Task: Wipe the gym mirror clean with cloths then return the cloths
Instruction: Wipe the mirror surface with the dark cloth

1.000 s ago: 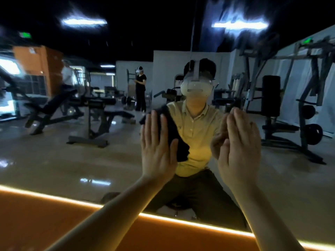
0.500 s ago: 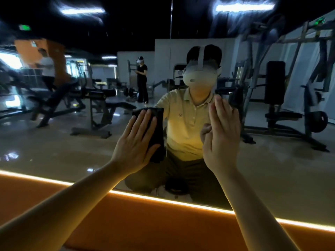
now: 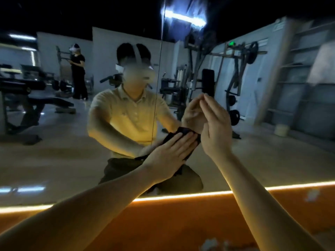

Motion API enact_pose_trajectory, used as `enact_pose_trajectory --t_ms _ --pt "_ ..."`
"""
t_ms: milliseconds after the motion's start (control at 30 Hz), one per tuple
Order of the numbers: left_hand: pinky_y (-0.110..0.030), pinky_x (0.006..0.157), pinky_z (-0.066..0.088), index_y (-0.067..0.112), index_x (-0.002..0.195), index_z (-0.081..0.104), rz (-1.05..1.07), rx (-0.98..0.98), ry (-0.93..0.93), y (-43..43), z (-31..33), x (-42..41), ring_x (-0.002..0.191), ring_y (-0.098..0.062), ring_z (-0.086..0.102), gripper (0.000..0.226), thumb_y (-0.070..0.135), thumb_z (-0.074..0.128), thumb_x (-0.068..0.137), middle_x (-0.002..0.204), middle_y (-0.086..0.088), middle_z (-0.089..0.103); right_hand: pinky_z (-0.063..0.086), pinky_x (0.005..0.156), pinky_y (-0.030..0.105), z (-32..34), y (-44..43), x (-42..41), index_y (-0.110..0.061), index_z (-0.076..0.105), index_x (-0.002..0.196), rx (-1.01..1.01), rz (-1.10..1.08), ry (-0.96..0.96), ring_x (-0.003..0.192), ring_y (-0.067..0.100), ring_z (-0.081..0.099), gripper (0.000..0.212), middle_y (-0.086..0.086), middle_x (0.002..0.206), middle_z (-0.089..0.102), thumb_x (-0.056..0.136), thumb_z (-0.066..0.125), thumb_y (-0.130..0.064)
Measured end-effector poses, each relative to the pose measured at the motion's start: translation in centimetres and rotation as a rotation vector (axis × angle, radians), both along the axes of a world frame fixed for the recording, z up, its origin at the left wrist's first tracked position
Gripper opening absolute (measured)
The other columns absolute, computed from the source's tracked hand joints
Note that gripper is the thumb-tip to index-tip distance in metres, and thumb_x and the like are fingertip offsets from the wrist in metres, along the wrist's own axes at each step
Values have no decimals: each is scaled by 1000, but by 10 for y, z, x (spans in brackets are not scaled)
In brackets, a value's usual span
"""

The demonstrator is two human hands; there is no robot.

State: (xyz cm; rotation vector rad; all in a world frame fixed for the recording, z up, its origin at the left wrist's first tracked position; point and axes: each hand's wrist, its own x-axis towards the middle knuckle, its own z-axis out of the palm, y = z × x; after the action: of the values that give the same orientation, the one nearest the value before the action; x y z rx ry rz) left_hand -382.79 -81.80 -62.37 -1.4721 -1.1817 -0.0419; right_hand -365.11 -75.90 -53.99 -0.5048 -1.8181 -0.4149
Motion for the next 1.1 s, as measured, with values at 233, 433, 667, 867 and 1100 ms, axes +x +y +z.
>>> enact_pose_trajectory --t_ms 233,433,667,867,1100 --pt "-49 131 -7 -1 165 1 -193 99 -298 -23 33 -51 162 -34 -5 75 41 27 109 174 -21 -10 34 123 53 -12 2 18 -2 36 159 -103 -93 -17 158 27 25 63 9 170 27 98 50 3" --pt "-49 131 -7 -5 163 -3 -178 101 -294 5 36 1 161 -37 -9 74 40 21 110 172 -26 -13 34 124 52 -4 6 40 -3 39 158 -137 -13 -37 156 24 30 58 9 167 34 101 33 -16" --pt "-53 127 -18 1 164 -2 -81 -140 -63 81 12 129 159 -40 -16 74 45 22 110 166 -24 -17 25 128 48 16 50 109 -10 30 162 -167 -90 -210 159 18 18 62 1 173 20 101 36 -9" --pt "-44 129 -14 11 167 -2 -74 62 -218 44 76 62 161 -29 -16 77 57 18 109 172 -14 -18 37 118 48 49 71 122 -6 56 146 -2 20 -143 140 24 47 55 9 152 53 99 30 -15" --pt "-47 132 0 4 167 5 35 605 -746 7 180 23 162 -32 -2 74 47 24 110 175 -19 2 45 110 50 82 96 106 -2 67 133 122 25 19 130 34 55 47 14 144 61 100 36 -14"
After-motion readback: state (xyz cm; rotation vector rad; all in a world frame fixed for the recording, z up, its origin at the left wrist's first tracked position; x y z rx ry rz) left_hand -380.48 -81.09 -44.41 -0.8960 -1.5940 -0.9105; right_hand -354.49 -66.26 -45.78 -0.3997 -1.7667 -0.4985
